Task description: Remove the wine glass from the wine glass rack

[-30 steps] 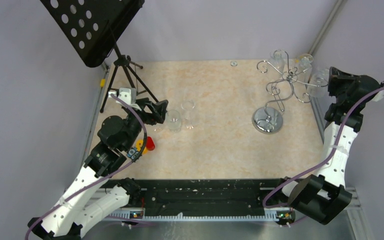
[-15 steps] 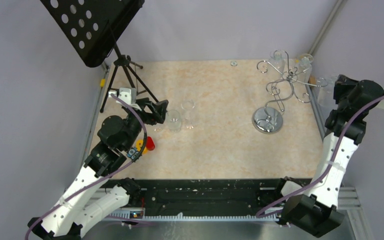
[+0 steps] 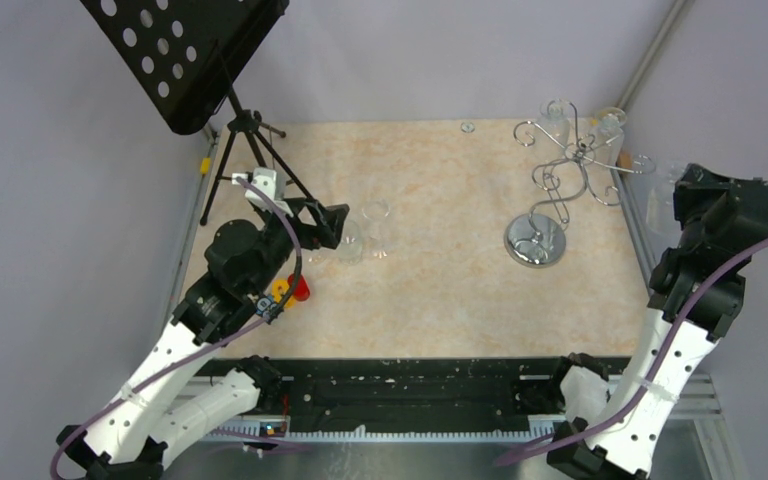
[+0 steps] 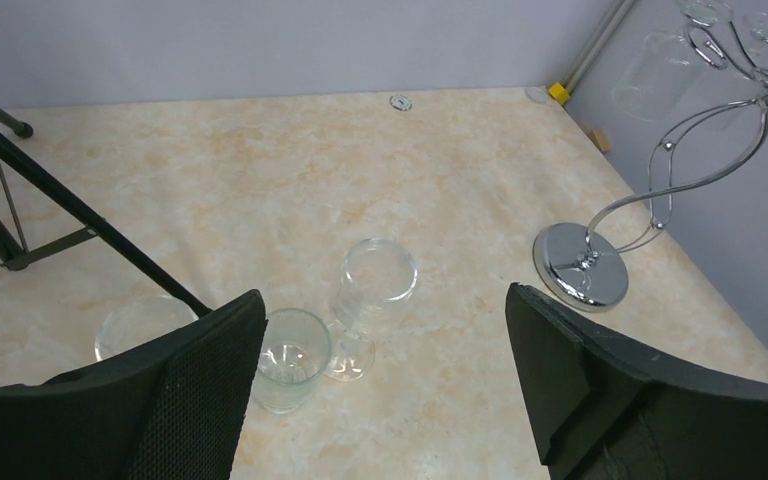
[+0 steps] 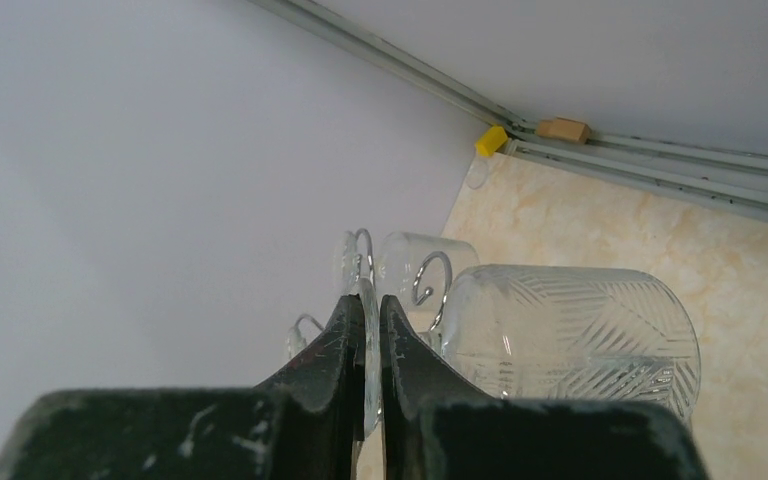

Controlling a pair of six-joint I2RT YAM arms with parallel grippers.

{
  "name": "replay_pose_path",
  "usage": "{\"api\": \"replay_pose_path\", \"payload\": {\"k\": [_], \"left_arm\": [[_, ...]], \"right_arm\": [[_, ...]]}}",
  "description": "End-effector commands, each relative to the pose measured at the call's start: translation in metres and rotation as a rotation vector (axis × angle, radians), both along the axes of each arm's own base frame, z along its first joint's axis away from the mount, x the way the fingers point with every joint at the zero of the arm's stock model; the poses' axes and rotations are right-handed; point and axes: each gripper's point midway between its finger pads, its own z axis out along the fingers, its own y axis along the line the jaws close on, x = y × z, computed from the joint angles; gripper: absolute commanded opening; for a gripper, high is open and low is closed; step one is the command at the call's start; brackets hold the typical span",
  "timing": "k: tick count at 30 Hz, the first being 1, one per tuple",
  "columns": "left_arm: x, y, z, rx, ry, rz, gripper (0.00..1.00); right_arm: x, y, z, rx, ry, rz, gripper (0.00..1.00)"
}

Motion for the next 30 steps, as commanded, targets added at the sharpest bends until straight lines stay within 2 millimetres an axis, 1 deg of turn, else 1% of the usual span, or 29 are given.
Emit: {"api": "replay_pose_path", "payload": {"k": [1,2,6,8,10,12,13,16,18,19,22,23,26,27,30], "left_arm": [[-0.007,-0.007,0.029,-0.076,-0.004,-0.039,0.95],[-0.008,-0.009,0.032,-0.079,0.004,-0.051,0.96],[-0.014,-0.021,0.036,-0.084,0.027,-0.124,0.97],[-0.019,-0.027,0.039,-0.102,0.022,-0.167,0.97],[-0.023,-0.031,0.047,-0.134,0.003,-0.195,0.97],[-0.029,-0.040,0.055,-0.162,-0.010,-0.254,0.97],[-0.031,-0.044,0.059,-0.174,-0.014,-0.283,0.97],[-0.039,-0.061,0.073,-0.222,-0.013,-0.384,0.97],[-0.050,-0.078,0.084,-0.272,-0.012,-0.496,0.97],[-0.052,-0.084,0.090,-0.309,-0.010,-0.529,0.97],[-0.067,-0.107,0.110,-0.436,0.006,-0.706,0.97],[-0.072,-0.115,0.114,-0.500,0.044,-0.768,0.97],[-0.084,-0.132,0.132,-0.616,0.063,-0.952,0.99],[-0.086,-0.136,0.138,-0.651,0.072,-0.993,0.99],[-0.078,-0.146,0.148,-0.739,0.102,-1.047,0.99]], "right_arm": [[-0.022,0.028,0.064,-0.108,-0.140,0.077,0.00],[-0.024,0.033,0.071,-0.114,-0.155,0.093,0.00],[-0.029,0.059,0.096,-0.119,-0.221,0.203,0.00],[-0.031,0.071,0.104,-0.112,-0.253,0.259,0.00],[-0.030,0.086,0.109,-0.082,-0.293,0.340,0.00],[-0.027,0.103,0.116,-0.055,-0.348,0.439,0.00],[-0.026,0.115,0.117,-0.040,-0.369,0.513,0.00],[-0.031,0.134,0.130,-0.027,-0.424,0.620,0.00],[-0.038,0.148,0.139,-0.026,-0.456,0.688,0.00],[-0.041,0.154,0.143,-0.019,-0.475,0.723,0.00],[-0.050,0.169,0.148,0.023,-0.534,0.813,0.00],[-0.052,0.174,0.149,0.036,-0.559,0.844,0.00],[-0.061,0.189,0.160,0.115,-0.663,0.973,0.00],[-0.065,0.194,0.166,0.142,-0.703,1.025,0.00],[-0.074,0.202,0.177,0.216,-0.779,1.132,0.00]]}}
